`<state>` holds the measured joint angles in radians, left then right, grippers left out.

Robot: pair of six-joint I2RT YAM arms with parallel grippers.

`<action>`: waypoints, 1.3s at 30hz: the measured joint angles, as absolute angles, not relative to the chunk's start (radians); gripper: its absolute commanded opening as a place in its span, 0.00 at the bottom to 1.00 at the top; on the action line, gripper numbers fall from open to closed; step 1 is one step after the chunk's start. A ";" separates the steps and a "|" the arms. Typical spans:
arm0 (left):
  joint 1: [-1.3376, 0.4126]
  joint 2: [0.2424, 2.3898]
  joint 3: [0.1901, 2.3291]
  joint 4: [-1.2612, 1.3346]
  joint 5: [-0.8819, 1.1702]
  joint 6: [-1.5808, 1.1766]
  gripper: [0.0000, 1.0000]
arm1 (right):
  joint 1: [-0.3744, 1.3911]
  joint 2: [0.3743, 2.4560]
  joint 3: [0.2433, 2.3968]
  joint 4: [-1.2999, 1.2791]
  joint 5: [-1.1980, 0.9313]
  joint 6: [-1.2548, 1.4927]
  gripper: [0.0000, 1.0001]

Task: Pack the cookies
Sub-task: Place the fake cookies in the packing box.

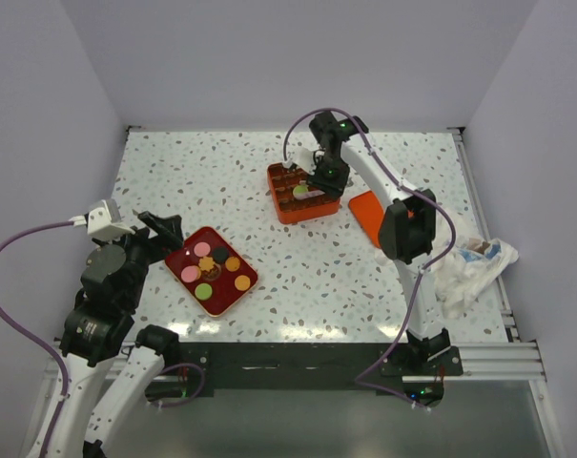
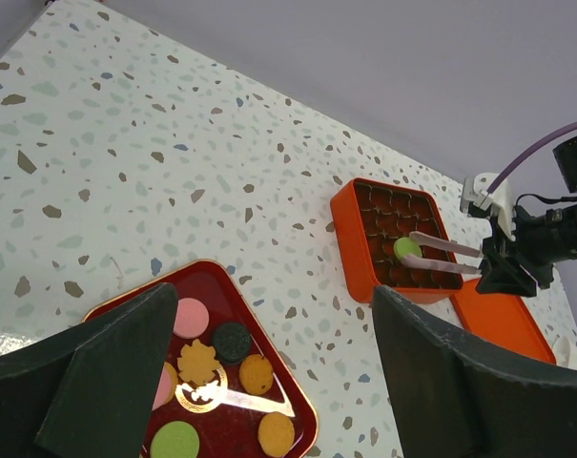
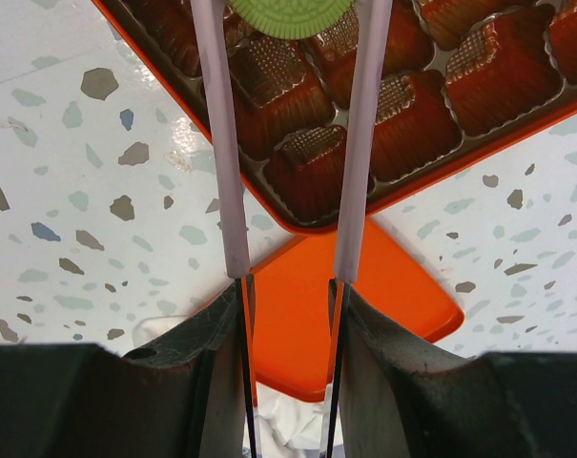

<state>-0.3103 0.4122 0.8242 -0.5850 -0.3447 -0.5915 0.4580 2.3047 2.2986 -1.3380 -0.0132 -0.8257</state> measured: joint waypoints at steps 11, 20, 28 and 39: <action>-0.310 0.412 0.824 -0.585 -0.345 -0.592 0.88 | 0.458 2.319 2.298 -1.337 -0.013 -0.822 0.36; -0.310 0.412 0.820 -0.585 -0.344 -0.592 0.88 | 0.458 2.319 2.297 -1.333 -0.013 -0.820 0.43; -0.310 0.412 0.820 -0.585 -0.344 -0.592 0.88 | 0.458 2.319 2.297 -1.330 -0.014 -0.818 0.44; -0.310 0.412 0.820 -0.585 -0.344 -0.592 0.88 | 0.458 2.319 2.316 -1.325 -0.024 -0.802 0.42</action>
